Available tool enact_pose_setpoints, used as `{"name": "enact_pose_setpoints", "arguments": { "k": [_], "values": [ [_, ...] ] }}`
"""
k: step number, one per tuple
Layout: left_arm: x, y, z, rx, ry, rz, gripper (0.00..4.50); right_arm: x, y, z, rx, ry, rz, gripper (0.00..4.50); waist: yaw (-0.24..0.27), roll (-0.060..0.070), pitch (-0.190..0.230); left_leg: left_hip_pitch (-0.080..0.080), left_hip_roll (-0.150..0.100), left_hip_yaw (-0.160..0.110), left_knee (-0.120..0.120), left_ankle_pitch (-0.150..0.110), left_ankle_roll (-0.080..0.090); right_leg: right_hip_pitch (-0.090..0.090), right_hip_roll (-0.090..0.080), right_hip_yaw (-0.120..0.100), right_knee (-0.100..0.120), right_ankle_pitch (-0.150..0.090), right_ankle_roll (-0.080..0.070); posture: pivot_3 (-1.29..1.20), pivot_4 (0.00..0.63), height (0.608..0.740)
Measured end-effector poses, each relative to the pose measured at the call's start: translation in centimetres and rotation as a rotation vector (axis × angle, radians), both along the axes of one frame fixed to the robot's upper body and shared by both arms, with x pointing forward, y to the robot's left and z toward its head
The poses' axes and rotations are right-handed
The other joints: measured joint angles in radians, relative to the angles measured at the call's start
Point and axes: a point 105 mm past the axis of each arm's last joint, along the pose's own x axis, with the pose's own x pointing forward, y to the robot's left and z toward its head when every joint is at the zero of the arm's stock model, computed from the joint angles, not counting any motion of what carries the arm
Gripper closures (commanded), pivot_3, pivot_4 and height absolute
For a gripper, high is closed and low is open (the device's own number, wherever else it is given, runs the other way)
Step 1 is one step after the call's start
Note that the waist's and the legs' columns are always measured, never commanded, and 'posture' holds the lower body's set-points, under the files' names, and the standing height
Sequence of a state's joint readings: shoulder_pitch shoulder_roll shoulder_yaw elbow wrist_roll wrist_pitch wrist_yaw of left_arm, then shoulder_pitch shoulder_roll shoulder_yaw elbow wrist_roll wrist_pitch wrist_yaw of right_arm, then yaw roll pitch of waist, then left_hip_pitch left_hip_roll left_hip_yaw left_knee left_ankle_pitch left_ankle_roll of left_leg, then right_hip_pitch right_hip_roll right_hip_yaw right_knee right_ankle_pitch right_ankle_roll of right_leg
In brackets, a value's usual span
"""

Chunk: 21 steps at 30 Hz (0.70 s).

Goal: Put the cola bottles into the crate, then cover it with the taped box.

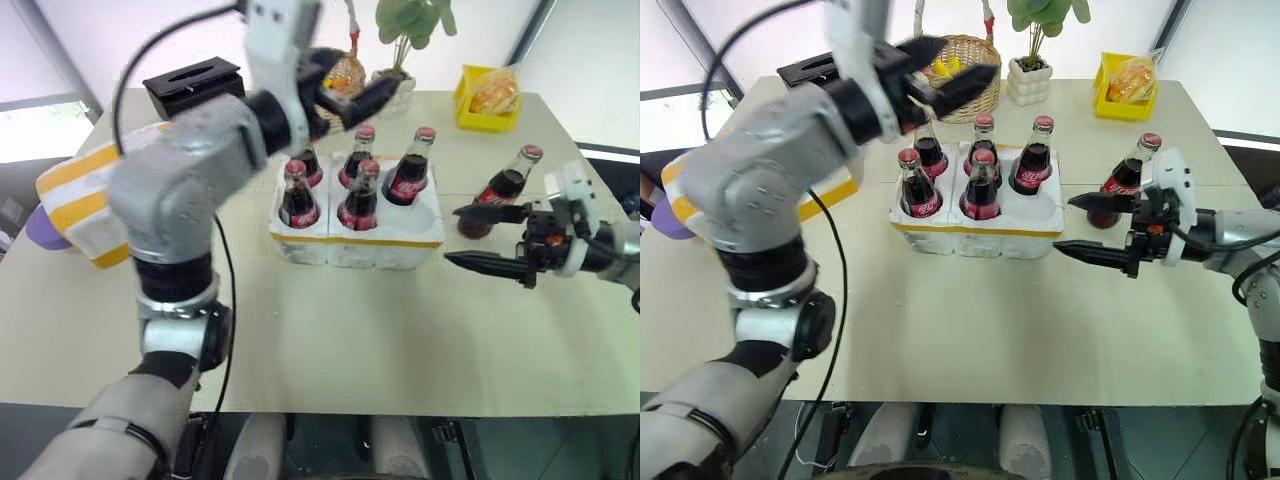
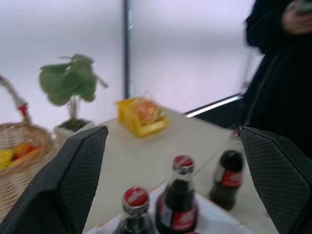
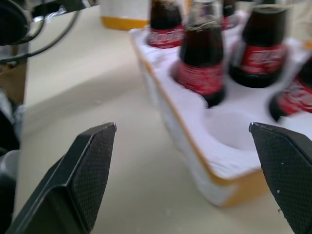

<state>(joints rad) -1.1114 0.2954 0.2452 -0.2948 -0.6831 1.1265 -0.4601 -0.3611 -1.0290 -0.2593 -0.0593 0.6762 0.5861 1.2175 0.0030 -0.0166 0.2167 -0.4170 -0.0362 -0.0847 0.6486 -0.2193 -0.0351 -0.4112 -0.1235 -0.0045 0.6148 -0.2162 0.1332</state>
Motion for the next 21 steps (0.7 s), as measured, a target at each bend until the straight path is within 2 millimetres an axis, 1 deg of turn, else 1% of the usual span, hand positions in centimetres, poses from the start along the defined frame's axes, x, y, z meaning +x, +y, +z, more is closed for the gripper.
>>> {"name": "enact_pose_setpoints", "arguments": {
  "k": [2, 4, 6, 8, 10, 12, 15, 17, 19, 21],
  "values": [
    [-1.4, 1.8, 0.5, 0.04, -0.026, -0.088, 0.02, 0.3, -1.1, 0.3, -0.005, -0.008, -0.033, 0.0, -0.006, 0.0, 0.0, 0.0, 0.0, 0.0, -0.001, 0.0, 0.0, 0.0, 0.0, 0.0, 0.0, 0.0, 0.0, 0.0, 0.15, 0.74],
    [-1.9, 3.9, 0.4, 0.088, -0.022, -0.118, 0.02, 0.7, -2.5, 0.5, -0.011, -0.015, -0.081, 0.0, -0.015, 0.0, 0.0, 0.0, 0.0, 0.0, -0.001, 0.0, 0.0, 0.0, 0.0, 0.0, 0.0, 0.0, 0.0, 0.0, 0.15, 0.74],
    [-2.1, 5.9, -0.3, 0.127, 0.018, -0.13, 0.02, 1.1, -3.7, 0.6, -0.015, -0.02, -0.126, 0.0, -0.019, 0.0, 0.0, 0.001, 0.0, 0.0, -0.001, 0.0, 0.0, 0.0, 0.0, 0.0, 0.0, 0.0, 0.0, 0.0, 0.15, 0.74],
    [-3.1, 7.7, -1.5, 0.171, 0.076, -0.187, 0.02, 1.4, -4.8, 0.5, -0.012, -0.018, -0.169, 0.0, -0.024, 0.0, 0.0, 0.001, 0.0, 0.001, -0.001, 0.0, 0.0, 0.0, 0.0, 0.001, 0.0, 0.0, -0.001, 0.0, 0.15, 0.74],
    [-3.9, 8.8, -2.5, 0.209, 0.117, -0.226, 0.02, 1.7, -5.9, 0.0, -0.011, -0.006, -0.215, 0.0, -0.023, 0.0, 0.0, 0.001, 0.0, 0.001, -0.001, 0.0, 0.0, 0.0, 0.0, 0.001, 0.0, -0.001, -0.002, 0.0, 0.15, 0.74],
    [-4.2, 10.1, -3.8, 0.242, 0.173, -0.223, 0.02, 2.1, -7.1, -0.6, -0.008, 0.009, -0.278, 0.0, -0.022, 0.0, 0.0, 0.002, 0.001, 0.002, -0.001, 0.0, 0.0, 0.0, 0.0, 0.002, 0.001, -0.002, -0.004, 0.0, 0.15, 0.74],
    [-4.8, 11.3, -5.8, 0.284, 0.236, -0.226, 0.02, 3.0, -8.3, -1.7, 0.001, 0.0, -0.365, 0.0, -0.021, 0.0, 0.0, 0.003, 0.001, 0.002, -0.001, 0.0, 0.0, 0.001, 0.0, 0.002, 0.0, -0.002, -0.005, 0.0, 0.15, 0.74],
    [-5.1, 11.8, -7.1, 0.304, 0.265, -0.231, 0.02, 3.7, -9.0, -2.3, 0.01, -0.008, -0.43, 0.0, -0.022, 0.0, 0.0, 0.003, 0.001, 0.003, -0.001, 0.0, 0.0, 0.001, 0.0, 0.003, 0.001, -0.002, -0.005, 0.0, 0.15, 0.74],
    [-5.1, 12.0, -7.5, 0.303, 0.268, -0.231, 0.02, 4.3, -9.2, -2.7, 0.022, -0.003, -0.46, 0.0, -0.021, 0.0, 0.0, 0.003, 0.001, 0.003, -0.001, 0.0, 0.0, 0.0, 0.0, 0.003, 0.001, -0.001, -0.005, 0.0, 0.15, 0.74],
    [-4.9, 12.0, -7.5, 0.296, 0.248, -0.216, 0.02, 4.9, -9.0, -2.6, 0.043, -0.015, -0.467, 0.0, -0.021, 0.0, 0.0, 0.003, 0.001, 0.003, -0.001, 0.0, 0.0, 0.001, 0.0, 0.003, 0.001, -0.001, -0.005, 0.0, 0.15, 0.74]
  ]
}}
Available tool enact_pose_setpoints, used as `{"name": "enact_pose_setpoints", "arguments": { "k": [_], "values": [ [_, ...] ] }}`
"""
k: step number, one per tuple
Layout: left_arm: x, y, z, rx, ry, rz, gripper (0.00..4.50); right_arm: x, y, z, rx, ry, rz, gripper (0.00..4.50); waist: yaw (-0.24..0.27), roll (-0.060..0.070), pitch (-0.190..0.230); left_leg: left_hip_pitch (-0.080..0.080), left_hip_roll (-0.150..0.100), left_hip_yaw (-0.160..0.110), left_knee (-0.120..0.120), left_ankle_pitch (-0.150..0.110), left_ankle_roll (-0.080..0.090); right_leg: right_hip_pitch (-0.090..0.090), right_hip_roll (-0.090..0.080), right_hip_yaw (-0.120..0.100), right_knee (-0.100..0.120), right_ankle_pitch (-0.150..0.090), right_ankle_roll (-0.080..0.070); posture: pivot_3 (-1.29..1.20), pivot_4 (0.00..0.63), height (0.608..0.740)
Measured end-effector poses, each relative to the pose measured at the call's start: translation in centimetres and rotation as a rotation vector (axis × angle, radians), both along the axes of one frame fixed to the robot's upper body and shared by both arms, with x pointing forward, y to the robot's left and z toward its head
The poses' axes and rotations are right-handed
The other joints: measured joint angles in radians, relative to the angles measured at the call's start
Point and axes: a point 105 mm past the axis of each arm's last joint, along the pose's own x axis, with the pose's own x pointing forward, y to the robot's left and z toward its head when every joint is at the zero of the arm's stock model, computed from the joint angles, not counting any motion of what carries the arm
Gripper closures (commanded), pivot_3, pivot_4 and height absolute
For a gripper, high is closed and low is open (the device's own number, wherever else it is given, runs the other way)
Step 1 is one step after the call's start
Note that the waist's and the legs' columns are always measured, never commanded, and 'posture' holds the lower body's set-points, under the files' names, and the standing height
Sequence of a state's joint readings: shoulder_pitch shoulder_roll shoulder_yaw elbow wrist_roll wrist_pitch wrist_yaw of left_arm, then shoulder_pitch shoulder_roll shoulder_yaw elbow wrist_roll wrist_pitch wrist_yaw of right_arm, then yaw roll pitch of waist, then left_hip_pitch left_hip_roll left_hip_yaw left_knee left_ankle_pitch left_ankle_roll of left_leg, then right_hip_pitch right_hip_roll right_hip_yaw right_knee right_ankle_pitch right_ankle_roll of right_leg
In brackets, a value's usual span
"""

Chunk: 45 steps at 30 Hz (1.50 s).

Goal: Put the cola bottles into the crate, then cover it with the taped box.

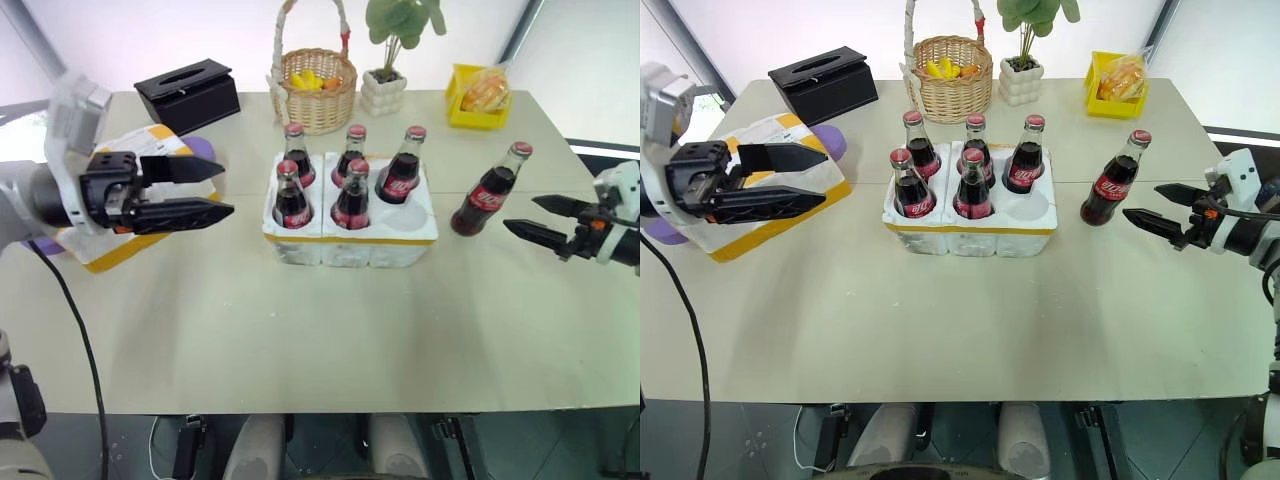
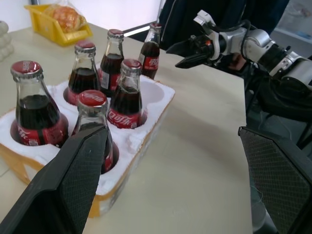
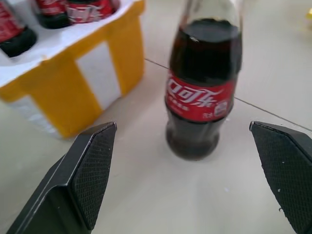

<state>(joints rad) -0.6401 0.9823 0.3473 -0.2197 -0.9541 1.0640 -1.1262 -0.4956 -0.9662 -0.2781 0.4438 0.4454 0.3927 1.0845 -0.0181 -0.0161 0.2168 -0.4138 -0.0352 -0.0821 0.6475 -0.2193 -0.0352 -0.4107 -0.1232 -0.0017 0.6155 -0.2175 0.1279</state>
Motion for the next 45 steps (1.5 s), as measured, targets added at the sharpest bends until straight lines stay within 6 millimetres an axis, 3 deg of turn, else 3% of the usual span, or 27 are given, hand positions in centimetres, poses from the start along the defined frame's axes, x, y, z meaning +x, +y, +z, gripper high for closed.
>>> {"name": "enact_pose_setpoints", "arguments": {
  "k": [12, 18, 26, 32, 41, 45],
  "values": [
    [0.0, -0.8, 0.4, -0.018, -0.051, 0.019, 0.02, 3.0, 0.1, -1.3, 0.124, 0.017, -0.074, 0.0, -0.002, 0.0, 0.0, 0.0, 0.0, 0.0, -0.001, 0.0, 0.0, 0.0, 0.001, 0.0, 0.0, 0.001, 0.001, 0.0, 0.15, 0.74],
    [-0.2, -1.1, 0.2, -0.012, -0.054, 0.018, 0.02, 4.2, 1.7, -2.5, 0.171, 0.036, -0.048, 0.0, -0.006, 0.0, 0.0, 0.002, 0.0, 0.0, -0.001, 0.0, 0.0, 0.0, 0.001, 0.001, 0.0, 0.002, 0.003, 0.0, 0.15, 0.74],
    [-0.5, -1.5, -0.4, -0.01, -0.041, 0.011, 0.02, 5.9, 3.4, -2.7, 0.197, 0.03, -0.052, 0.0, -0.009, 0.0, 0.0, 0.002, 0.0, 0.0, -0.001, 0.0, 0.0, 0.001, 0.001, 0.001, 0.0, 0.002, 0.003, 0.0, 0.15, 0.74],
    [-0.6, -1.6, -0.5, -0.012, -0.039, 0.007, 0.0, 6.1, 3.7, -2.8, 0.207, 0.026, -0.049, 1.7, -0.019, 0.0, 0.0, 0.002, 0.0, 0.0, -0.001, 0.0, 0.0, 0.001, 0.001, 0.001, 0.001, 0.002, 0.003, 0.0, 0.15, 0.74],
    [-0.7, -1.7, -0.4, -0.015, -0.041, 0.007, 0.0, 5.8, 3.7, -2.4, 0.206, 0.035, -0.027, 1.7, -0.024, 0.001, 0.001, 0.002, 0.0, 0.0, -0.002, 0.0, 0.0, 0.001, 0.001, 0.001, 0.001, 0.002, 0.004, 0.0, 0.15, 0.74],
    [-0.8, -1.9, -0.3, -0.02, -0.041, 0.001, 0.0, 5.0, 4.0, 0.3, 0.175, 0.001, 0.047, 1.7, -0.024, 0.006, 0.003, 0.002, 0.0, 0.0, -0.003, 0.0, 0.0, 0.0, 0.001, 0.002, 0.001, 0.002, 0.004, 0.0, 0.15, 0.74]
  ]
}}
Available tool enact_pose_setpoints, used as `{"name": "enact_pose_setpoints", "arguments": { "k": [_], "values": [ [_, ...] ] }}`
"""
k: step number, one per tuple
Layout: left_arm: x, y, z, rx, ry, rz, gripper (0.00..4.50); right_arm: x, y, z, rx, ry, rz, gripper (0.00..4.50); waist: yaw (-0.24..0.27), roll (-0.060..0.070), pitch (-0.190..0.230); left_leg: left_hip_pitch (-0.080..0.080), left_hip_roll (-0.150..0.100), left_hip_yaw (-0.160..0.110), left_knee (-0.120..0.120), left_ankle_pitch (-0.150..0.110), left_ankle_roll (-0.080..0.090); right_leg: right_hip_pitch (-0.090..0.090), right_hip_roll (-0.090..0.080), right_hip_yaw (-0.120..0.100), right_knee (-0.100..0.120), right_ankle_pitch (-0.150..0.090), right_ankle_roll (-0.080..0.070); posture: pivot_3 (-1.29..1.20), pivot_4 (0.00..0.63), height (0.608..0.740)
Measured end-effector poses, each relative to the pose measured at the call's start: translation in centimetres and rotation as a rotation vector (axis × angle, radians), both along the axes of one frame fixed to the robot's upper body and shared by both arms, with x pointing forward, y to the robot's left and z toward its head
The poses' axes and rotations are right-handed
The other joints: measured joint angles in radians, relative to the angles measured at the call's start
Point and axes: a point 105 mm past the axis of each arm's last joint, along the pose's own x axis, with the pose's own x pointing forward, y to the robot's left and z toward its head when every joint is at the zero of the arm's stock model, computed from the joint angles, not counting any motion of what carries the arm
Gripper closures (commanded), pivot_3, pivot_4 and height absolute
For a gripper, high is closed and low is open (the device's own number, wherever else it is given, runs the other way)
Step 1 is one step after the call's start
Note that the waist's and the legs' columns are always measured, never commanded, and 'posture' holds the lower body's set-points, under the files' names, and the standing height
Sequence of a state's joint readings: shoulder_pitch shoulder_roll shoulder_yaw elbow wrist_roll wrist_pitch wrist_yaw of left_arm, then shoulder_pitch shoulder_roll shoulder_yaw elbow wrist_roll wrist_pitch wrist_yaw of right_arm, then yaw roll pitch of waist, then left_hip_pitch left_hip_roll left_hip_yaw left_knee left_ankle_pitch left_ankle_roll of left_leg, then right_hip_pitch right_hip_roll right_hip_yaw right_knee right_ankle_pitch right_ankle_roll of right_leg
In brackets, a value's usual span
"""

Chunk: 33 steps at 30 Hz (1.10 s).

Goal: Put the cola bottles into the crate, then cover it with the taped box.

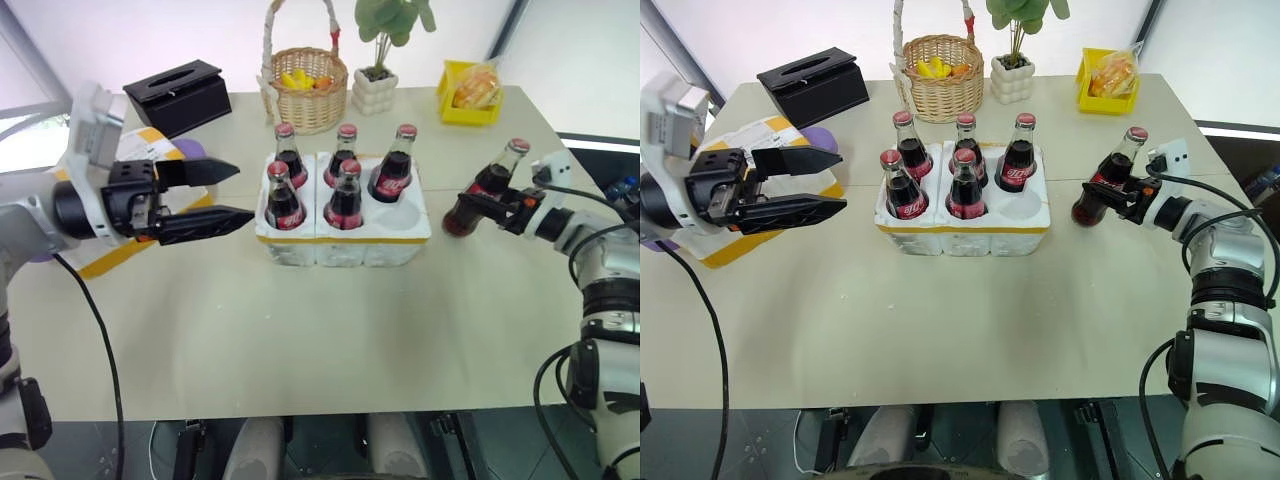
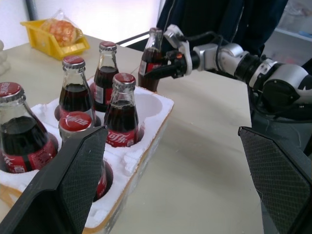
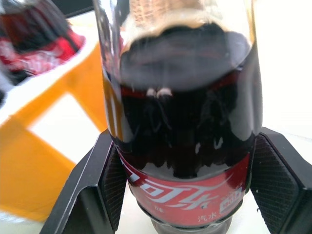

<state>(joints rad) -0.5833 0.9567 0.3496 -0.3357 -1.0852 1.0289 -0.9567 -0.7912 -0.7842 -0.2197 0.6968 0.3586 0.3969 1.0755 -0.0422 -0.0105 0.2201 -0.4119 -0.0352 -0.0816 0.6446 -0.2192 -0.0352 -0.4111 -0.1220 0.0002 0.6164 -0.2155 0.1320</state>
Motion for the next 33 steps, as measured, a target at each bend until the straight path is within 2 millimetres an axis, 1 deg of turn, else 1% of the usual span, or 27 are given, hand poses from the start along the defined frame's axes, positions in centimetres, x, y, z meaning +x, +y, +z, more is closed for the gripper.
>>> {"name": "enact_pose_setpoints", "arguments": {
  "k": [3, 4, 6, 10, 12, 15, 19, 21, 23, 25, 28, 31, 33],
  "values": [
    [-0.1, -0.1, 0.0, -0.005, 0.002, -0.007, 0.0, -1.2, 1.2, 2.9, -0.02, -0.055, 0.1, 1.7, -0.003, 0.0, 0.0, 0.0, 0.0, 0.0, -0.001, 0.0, 0.0, -0.001, 0.0, 0.0, 0.001, 0.0, 0.0, 0.0, 0.15, 0.74],
    [-0.1, -0.1, 0.0, -0.006, 0.003, -0.01, 0.0, -1.9, 2.0, 4.1, -0.026, -0.08, 0.158, 1.7, -0.003, 0.001, 0.0, 0.0, 0.001, 0.0, -0.002, 0.0, 0.0, -0.002, 0.0, 0.0, 0.001, 0.0, 0.0, 0.0, 0.15, 0.74],
    [-0.2, -0.1, 0.0, -0.007, 0.003, -0.01, 0.0, -2.9, 3.6, 5.7, -0.017, -0.115, 0.251, 1.7, -0.003, 0.0, 0.0, 0.0, 0.002, 0.0, -0.002, 0.0, 0.0, -0.002, 0.002, 0.0, 0.001, 0.0, 0.0, 0.0, 0.15, 0.74],
    [-0.1, -0.1, -0.2, -0.004, 0.007, -0.004, 0.0, -4.1, 6.6, 7.3, 0.004, -0.135, 0.38, 1.7, -0.001, 0.0, 0.0, 0.0, 0.002, 0.0, -0.001, 0.0, 0.0, -0.001, 0.002, 0.0, 0.001, 0.0, -0.001, 0.0, 0.15, 0.74],
    [-0.1, -0.1, -0.4, -0.004, 0.011, 0.0, 0.0, -4.5, 8.0, 7.7, 0.001, -0.149, 0.431, 1.7, 0.0, 0.0, 0.0, 0.0, 0.002, 0.0, 0.0, 0.0, 0.0, -0.001, 0.002, 0.0, 0.001, -0.001, -0.002, 0.0, 0.15, 0.74],
    [-0.2, -0.2, -0.3, -0.002, 0.0, 0.0, 0.0, -4.6, 9.9, 7.6, -0.012, -0.152, 0.496, 1.7, 0.0, 0.0, 0.0, 0.0, 0.002, 0.0, 0.0, 0.0, 0.0, -0.001, 0.002, 0.0, 0.001, -0.001, -0.002, 0.0, 0.15, 0.74],
    [-0.3, -0.3, -0.3, -0.007, 0.003, -0.001, 0.0, -4.3, 11.1, 6.8, -0.015, -0.134, 0.531, 1.7, 0.003, 0.0, 0.0, 0.0, 0.002, 0.0, -0.001, 0.0, 0.0, -0.002, 0.002, 0.0, 0.001, -0.001, -0.002, 0.0, 0.15, 0.74],
    [-0.4, -0.3, -0.3, -0.006, -0.002, 0.002, 0.0, -3.8, 11.6, 6.5, -0.022, -0.13, 0.534, 1.7, 0.002, 0.0, 0.0, -0.001, 0.002, 0.0, 0.0, 0.0, 0.0, -0.002, 0.002, 0.0, 0.001, -0.001, -0.001, 0.0, 0.15, 0.74],
    [-0.5, -0.4, -0.2, -0.008, -0.008, 0.001, 0.0, -3.4, 11.9, 6.0, -0.052, -0.129, 0.528, 1.7, 0.002, 0.0, 0.0, -0.001, 0.002, 0.0, -0.001, 0.0, 0.0, -0.002, 0.002, 0.0, 0.001, 0.0, -0.001, 0.0, 0.15, 0.74],
    [-0.6, -0.3, 0.0, -0.014, -0.016, 0.005, 0.0, -3.0, 12.2, 5.0, -0.114, -0.121, 0.526, 1.7, 0.002, 0.0, 0.0, -0.001, 0.002, 0.0, -0.001, 0.0, 0.0, -0.002, 0.002, 0.0, 0.001, 0.0, -0.001, 0.0, 0.15, 0.74],
    [-0.6, -0.2, 0.1, -0.014, -0.017, 0.015, 0.0, -3.1, 12.6, 3.6, -0.19, -0.105, 0.553, 1.7, 0.002, 0.0, 0.0, -0.001, 0.002, 0.0, -0.001, 0.0, 0.0, -0.002, 0.002, 0.0, 0.001, 0.0, 0.0, 0.0, 0.15, 0.74],
    [-0.7, -0.2, 0.1, -0.008, -0.017, 0.018, 0.0, -3.1, 12.6, 2.1, -0.225, -0.063, 0.564, 1.7, 0.002, 0.0, 0.0, -0.001, 0.002, 0.0, -0.001, 0.0, 0.0, -0.002, 0.002, 0.0, 0.001, 0.0, 0.0, 0.0, 0.15, 0.74],
    [-0.7, -0.2, 0.1, -0.009, -0.015, 0.017, 0.0, -3.1, 12.6, 2.0, -0.24, -0.069, 0.566, 1.7, 0.002, 0.0, 0.0, -0.001, 0.002, 0.0, -0.001, 0.0, 0.0, -0.002, 0.002, 0.0, 0.001, 0.0, 0.0, 0.0, 0.15, 0.74]
  ]
}}
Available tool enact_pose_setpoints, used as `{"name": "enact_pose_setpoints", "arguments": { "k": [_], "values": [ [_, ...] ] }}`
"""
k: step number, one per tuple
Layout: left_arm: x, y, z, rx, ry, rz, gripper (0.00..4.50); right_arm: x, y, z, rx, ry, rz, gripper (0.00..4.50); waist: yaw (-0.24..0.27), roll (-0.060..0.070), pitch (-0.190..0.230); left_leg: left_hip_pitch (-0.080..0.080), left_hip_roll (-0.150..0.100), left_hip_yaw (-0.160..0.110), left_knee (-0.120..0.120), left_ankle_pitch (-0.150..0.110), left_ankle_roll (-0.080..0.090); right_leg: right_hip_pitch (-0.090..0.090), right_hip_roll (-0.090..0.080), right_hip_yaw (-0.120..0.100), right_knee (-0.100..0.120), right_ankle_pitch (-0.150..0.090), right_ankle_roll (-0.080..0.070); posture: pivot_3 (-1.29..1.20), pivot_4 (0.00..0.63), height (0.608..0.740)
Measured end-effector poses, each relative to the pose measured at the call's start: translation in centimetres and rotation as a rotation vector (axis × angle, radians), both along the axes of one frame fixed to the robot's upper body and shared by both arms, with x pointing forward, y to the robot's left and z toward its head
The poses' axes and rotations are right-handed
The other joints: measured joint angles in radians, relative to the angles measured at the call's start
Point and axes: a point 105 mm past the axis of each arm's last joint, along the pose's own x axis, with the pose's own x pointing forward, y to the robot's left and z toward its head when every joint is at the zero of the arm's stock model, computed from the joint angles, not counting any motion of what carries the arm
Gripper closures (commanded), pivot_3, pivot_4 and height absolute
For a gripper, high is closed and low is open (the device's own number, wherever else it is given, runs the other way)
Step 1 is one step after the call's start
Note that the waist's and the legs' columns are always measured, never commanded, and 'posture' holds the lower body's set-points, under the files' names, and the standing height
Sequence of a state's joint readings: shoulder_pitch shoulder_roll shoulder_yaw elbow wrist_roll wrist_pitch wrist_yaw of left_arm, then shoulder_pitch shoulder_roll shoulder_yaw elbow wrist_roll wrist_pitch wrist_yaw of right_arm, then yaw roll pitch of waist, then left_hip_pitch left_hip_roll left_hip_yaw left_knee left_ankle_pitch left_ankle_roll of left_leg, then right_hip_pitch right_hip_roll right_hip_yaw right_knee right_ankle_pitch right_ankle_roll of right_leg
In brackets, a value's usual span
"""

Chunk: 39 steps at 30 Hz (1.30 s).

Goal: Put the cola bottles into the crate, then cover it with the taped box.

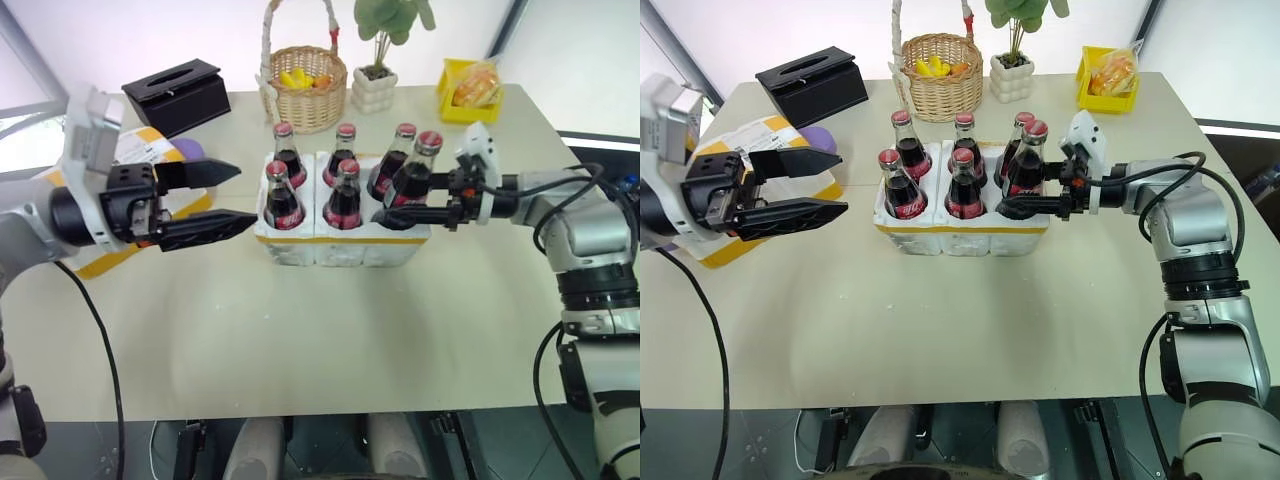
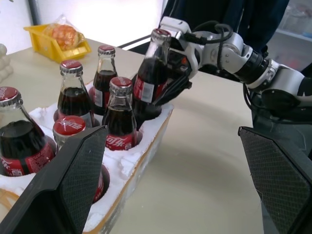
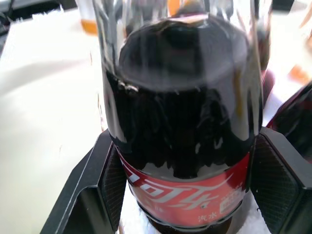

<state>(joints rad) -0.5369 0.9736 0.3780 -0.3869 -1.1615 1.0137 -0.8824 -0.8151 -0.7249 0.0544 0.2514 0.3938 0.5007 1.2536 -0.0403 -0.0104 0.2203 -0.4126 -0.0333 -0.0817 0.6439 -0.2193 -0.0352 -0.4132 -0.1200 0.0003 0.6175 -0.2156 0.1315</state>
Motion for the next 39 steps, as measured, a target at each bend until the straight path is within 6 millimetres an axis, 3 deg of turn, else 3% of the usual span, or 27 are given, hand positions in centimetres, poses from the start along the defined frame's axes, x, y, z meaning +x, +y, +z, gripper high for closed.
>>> {"name": "enact_pose_setpoints", "arguments": {
  "k": [1, 4, 5, 13, 18, 24, 27, 31, 35, 39],
  "values": [
    [0.0, 0.0, -0.1, -0.001, 0.003, 0.0, 0.0, 0.0, 0.0, -0.1, -0.009, -0.006, 0.0, 1.7, 0.0, 0.0, 0.0, 0.0, 0.0, 0.0, 0.0, 0.0, 0.0, 0.0, 0.0, 0.0, 0.0, 0.0, 0.0, 0.0, 0.15, 0.74],
    [0.0, 0.0, -0.1, -0.002, 0.004, 0.0, 0.0, 0.4, 0.1, -0.7, -0.024, 0.007, -0.024, 0.19, 0.0, 0.0, 0.0, 0.0, 0.0, 0.0, 0.0, 0.0, 0.0, 0.0, 0.0, 0.0, 0.0, 0.0, -0.001, 0.0, 0.15, 0.74],
    [0.0, 0.0, -0.1, -0.003, 0.003, 0.0, 0.0, 0.6, 0.2, -1.0, -0.024, 0.011, -0.032, 0.03, 0.0, 0.0, 0.0, 0.0, 0.0, 0.0, 0.0, 0.0, 0.0, 0.0, 0.0, 0.0, 0.0, 0.0, -0.001, 0.0, 0.15, 0.74],
    [0.1, 0.2, -0.6, -0.004, 0.009, 0.019, 0.0, 1.4, 0.2, -1.8, -0.038, -0.002, -0.07, 0.03, -0.001, 0.0, 0.0, 0.0, 0.0, 0.0, 0.0, 0.0, 0.0, 0.0, 0.0, 0.0, 0.0, 0.0, -0.001, 0.0, 0.15, 0.74],
    [0.4, 1.8, -0.5, -0.016, -0.029, 0.144, 0.0, 0.8, -0.8, -1.1, -0.039, -0.005, -0.053, 0.03, -0.001, 0.0, 0.0, 0.0, 0.0, 0.0, 0.0, 0.0, 0.0, 0.0, 0.0, 0.0, 0.0, -0.001, -0.001, 0.0, 0.15, 0.74],
    [1.5, 7.7, -2.0, 0.108, -0.127, 0.551, 0.0, -1.3, -5.2, 3.5, -0.011, -0.094, -0.078, 0.03, 0.001, 0.0, 0.0, 0.0, 0.0, 0.0, -0.001, 0.0, 0.0, 0.0, 0.0, 0.0, -0.002, -0.002, -0.004, 0.0, 0.15, 0.74],
    [1.2, 10.4, -2.6, 0.192, -0.186, 0.729, 0.0, -2.2, -6.7, 5.6, 0.016, -0.134, -0.099, 0.03, -0.001, -0.001, 0.0, 0.0, 0.002, 0.001, -0.001, 0.0, 0.0, 0.0, 0.0, 0.0, -0.003, -0.002, -0.005, 0.0, 0.15, 0.74],
    [-0.2, 13.2, -5.1, 0.349, -0.21, 0.891, 0.0, -3.2, -8.2, 7.4, 0.038, -0.142, -0.126, 0.03, -0.003, 0.0, 0.0, 0.0, 0.004, 0.006, -0.002, -0.001, -0.001, -0.002, 0.0, 0.002, -0.004, -0.001, -0.007, 0.0, 0.15, 0.74],
    [-1.7, 15.5, -6.8, 0.512, -0.227, 0.991, 0.0, -4.6, -7.7, 8.2, 0.084, -0.109, -0.065, 0.03, -0.001, -0.001, -0.001, -0.001, 0.007, 0.007, -0.002, -0.001, -0.001, -0.004, 0.001, 0.002, -0.004, 0.0, -0.008, 0.0, 0.15, 0.74],
    [-3.3, 19.6, -9.2, 0.785, -0.232, 1.103, 0.0, -6.4, -6.4, 7.1, 0.064, -0.067, 0.027, 0.03, 0.001, -0.002, -0.001, -0.003, 0.008, 0.013, -0.006, -0.001, 0.0, -0.011, 0.001, 0.005, -0.004, 0.0, -0.01, 0.0, 0.15, 0.74]
  ]
}}
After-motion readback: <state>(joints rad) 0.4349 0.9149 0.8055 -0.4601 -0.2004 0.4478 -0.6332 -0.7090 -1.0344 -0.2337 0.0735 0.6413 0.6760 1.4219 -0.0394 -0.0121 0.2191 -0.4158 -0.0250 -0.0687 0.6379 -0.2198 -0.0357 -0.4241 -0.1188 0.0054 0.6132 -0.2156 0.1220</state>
